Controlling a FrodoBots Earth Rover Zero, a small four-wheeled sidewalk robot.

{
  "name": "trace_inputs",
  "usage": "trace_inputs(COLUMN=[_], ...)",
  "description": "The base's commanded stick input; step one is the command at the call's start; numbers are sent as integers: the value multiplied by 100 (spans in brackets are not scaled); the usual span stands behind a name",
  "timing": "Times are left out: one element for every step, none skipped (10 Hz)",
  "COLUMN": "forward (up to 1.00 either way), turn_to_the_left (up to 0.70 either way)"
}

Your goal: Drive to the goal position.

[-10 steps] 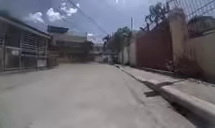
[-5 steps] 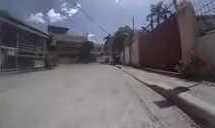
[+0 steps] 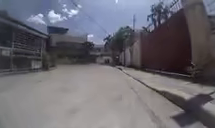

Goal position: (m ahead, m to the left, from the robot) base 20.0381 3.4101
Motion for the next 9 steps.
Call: trace_inputs(forward=[85,85,85,85,85,85,85,85,85], turn_to_the_left=[0,0,0,0,0,0,0,0,0])
